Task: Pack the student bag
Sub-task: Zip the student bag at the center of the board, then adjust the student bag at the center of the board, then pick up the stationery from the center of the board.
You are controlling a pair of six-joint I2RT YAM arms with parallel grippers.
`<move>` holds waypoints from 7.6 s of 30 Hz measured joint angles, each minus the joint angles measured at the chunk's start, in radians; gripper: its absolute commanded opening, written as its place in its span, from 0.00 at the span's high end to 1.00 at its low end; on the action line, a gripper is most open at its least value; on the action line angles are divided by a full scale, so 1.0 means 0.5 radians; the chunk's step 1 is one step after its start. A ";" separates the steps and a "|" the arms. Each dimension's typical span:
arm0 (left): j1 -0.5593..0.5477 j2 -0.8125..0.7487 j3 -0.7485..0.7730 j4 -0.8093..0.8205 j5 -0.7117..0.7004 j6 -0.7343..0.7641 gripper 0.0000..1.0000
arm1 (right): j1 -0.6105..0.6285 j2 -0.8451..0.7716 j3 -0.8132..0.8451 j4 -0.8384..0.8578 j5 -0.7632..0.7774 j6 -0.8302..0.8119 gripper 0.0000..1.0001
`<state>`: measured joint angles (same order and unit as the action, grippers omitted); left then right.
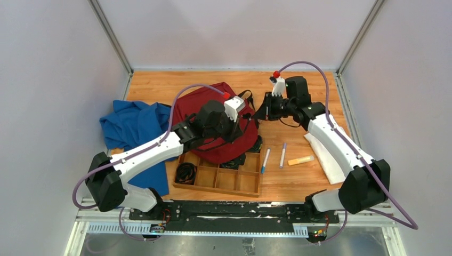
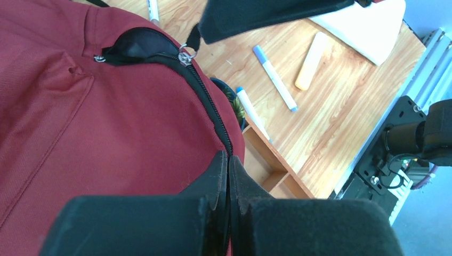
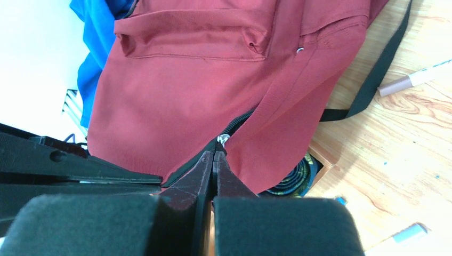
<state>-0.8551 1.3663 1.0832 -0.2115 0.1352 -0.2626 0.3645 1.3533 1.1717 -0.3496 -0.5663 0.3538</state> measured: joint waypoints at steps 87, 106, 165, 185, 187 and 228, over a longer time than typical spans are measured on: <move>0.039 -0.497 -0.593 0.130 0.210 -0.024 0.82 | -0.013 1.601 1.697 -0.652 0.158 -0.153 0.74; 0.201 -0.580 0.069 -0.642 -0.611 -0.093 0.18 | -0.072 0.797 1.009 -0.298 0.346 -0.214 0.41; 0.814 -0.014 0.256 -0.621 -0.122 -0.174 0.19 | 0.361 -0.494 -0.450 -0.164 0.463 0.678 0.10; 0.816 -0.029 0.188 -0.629 -0.118 -0.188 0.20 | 0.423 -0.027 -0.153 0.097 0.356 0.690 1.00; 0.816 -0.031 0.188 -0.628 -0.117 -0.188 0.19 | 0.347 -0.047 -0.132 0.073 0.385 0.630 1.00; 0.803 -0.488 0.169 -0.863 0.259 -0.074 0.18 | -0.191 1.640 1.263 -0.716 1.292 0.423 0.47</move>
<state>-0.4538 1.1221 1.1675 -0.6430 0.2646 -0.2996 0.2691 2.1731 1.8034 -0.7078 0.0799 0.5655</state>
